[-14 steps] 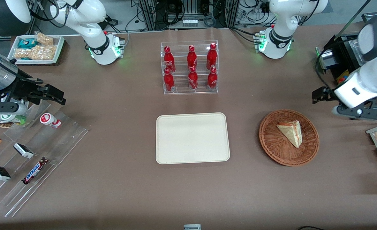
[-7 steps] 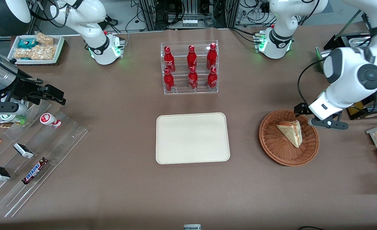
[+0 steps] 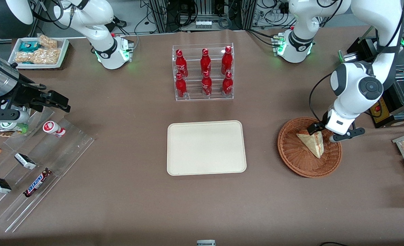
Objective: Place sandwich from basket to tray
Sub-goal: 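Close the left gripper on the sandwich and lift it from the basket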
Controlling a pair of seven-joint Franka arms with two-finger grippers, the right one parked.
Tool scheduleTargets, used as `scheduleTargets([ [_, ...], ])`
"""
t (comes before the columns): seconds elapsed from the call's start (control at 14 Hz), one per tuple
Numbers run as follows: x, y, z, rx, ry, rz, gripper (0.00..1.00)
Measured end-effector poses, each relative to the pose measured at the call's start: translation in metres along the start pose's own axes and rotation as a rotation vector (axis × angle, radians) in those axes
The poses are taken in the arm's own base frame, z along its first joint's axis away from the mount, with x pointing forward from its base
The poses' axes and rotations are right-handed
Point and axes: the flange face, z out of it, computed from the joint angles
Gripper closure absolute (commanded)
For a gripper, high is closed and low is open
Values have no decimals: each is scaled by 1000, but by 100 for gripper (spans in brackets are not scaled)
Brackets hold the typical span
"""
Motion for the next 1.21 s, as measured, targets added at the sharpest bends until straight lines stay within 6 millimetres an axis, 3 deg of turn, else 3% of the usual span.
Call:
scheduleTargets([
  [0.14, 2, 2, 13, -11, 17, -143, 2],
  [0.21, 3, 3, 21, -14, 21, -178, 19],
  [0.36, 3, 3, 38, -12, 16, -219, 80],
  [0.43, 2, 3, 43, -9, 10, -235, 90],
  [0.64, 4, 6, 42, -13, 14, -245, 95],
  [0.86, 16, 26, 18, -3, -5, -222, 95],
  [1.07, 21, 84, -28, 5, -26, -157, 95],
  [1.21, 6, 139, -49, -18, -5, -136, 95],
])
